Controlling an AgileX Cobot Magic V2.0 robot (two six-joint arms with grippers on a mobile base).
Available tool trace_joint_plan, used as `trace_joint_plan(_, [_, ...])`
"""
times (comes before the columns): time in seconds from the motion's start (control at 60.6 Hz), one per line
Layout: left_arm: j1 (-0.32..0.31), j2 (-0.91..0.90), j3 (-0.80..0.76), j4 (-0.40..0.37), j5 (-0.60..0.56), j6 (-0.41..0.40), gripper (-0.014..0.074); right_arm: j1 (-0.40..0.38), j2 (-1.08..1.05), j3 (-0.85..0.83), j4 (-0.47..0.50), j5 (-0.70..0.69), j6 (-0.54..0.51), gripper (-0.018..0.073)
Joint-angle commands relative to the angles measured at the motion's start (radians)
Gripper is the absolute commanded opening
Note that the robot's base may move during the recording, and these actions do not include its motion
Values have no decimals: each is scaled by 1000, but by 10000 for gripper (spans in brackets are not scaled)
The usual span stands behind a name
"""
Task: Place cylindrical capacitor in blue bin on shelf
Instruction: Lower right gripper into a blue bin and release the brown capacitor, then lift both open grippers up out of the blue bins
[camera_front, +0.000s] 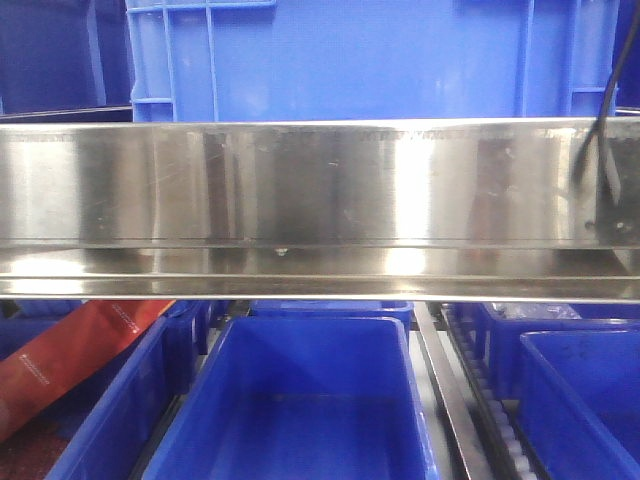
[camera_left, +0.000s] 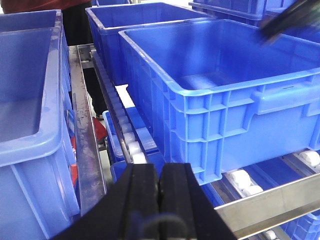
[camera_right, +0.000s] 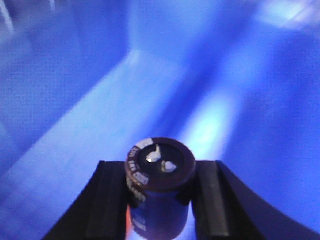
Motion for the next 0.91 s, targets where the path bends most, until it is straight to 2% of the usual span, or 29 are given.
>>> trace_joint_plan(0.0, [4, -6, 3, -10, -11, -8, -111, -1, 35, -17, 12, 7, -2, -162])
trace_joint_plan(0.05, [4, -6, 3, -10, -11, -8, -111, -1, 50, -17, 12, 15, -2, -151])
trace_joint_plan(0.116, [4, -6, 3, -10, -11, -8, -111, -1, 58, -17, 12, 19, -2, -66])
trace_joint_plan(0.231, [4, -6, 3, -10, -11, -8, -111, -1, 58, -17, 12, 19, -2, 266])
trace_joint_plan(0.281, [4, -6, 3, -10, -11, -8, -111, -1, 58, -23, 12, 24, -2, 438])
trace_joint_plan(0.33, [4, -6, 3, -10, -11, -8, -111, -1, 58, -25, 12, 23, -2, 522])
trace_joint_plan(0.396, [4, -6, 3, -10, -11, -8, -111, -1, 53, -25, 12, 23, -2, 568])
trace_joint_plan(0.479, [4, -6, 3, -10, -11, -8, -111, -1, 45, -25, 12, 23, -2, 545])
trace_joint_plan(0.561, [4, -6, 3, -10, -11, -8, -111, -1, 26, -25, 12, 19, -2, 468])
trace_joint_plan(0.677, [4, -6, 3, -10, -11, -8, -111, -1, -13, -25, 5, 14, -2, 271])
trace_joint_plan(0.759, [4, -6, 3, -10, -11, -8, -111, -7, -64, -23, -4, 7, -2, 70])
trace_joint_plan(0.891, [4, -6, 4, -10, -11, -8, -111, -19, -151, -19, -19, 9, -2, -161])
